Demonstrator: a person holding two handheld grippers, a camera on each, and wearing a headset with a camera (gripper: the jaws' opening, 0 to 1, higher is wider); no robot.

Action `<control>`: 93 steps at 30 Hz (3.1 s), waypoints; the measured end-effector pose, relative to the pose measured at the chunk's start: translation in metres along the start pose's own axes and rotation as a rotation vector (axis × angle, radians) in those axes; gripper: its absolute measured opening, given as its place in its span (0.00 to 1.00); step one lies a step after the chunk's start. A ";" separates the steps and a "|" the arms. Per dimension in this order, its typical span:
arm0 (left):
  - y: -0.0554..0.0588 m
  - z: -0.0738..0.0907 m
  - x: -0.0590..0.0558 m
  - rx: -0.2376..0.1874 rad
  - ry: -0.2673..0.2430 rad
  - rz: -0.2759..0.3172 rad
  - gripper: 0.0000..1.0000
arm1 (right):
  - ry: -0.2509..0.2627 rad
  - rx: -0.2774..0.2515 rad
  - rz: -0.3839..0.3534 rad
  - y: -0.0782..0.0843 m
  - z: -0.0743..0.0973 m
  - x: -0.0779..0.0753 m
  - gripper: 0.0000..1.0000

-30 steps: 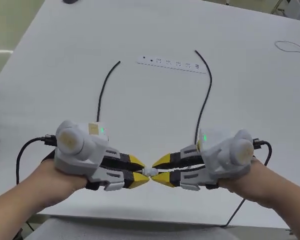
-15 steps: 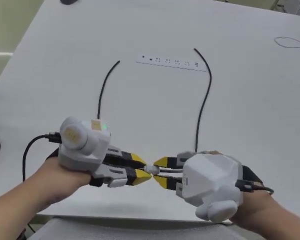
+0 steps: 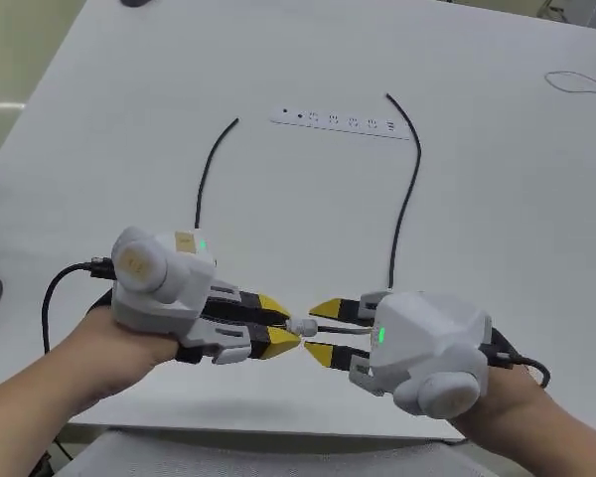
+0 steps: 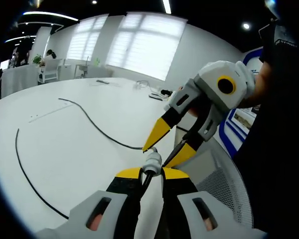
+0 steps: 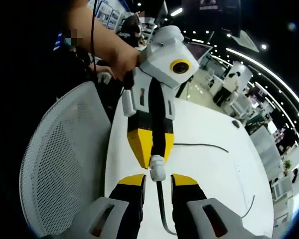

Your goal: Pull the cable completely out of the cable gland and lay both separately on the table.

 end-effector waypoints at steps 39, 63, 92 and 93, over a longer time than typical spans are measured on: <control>-0.015 0.005 0.003 0.008 -0.060 -0.204 0.15 | 0.237 0.000 -0.233 0.000 0.000 0.003 0.00; -0.011 0.006 0.006 0.011 -0.089 -0.182 0.15 | 0.219 0.020 -0.267 0.007 -0.007 -0.002 0.00; -0.008 0.003 0.012 0.005 -0.105 -0.153 0.15 | 0.235 0.049 -0.315 0.025 -0.007 -0.012 0.00; -0.008 0.002 0.011 0.005 -0.106 -0.152 0.15 | 0.237 0.050 -0.317 0.027 -0.007 -0.013 0.00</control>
Point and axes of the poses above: the centre of the closed fingertips' face, and the gripper's own axes: z roughly backward along the fingers, x roughly to its left, y roughly out of its underside, the point moved 9 cm from there along z, roughly backward along the fingers, and after that the axes turned 10 degrees about -z, right-handed, at the moved point
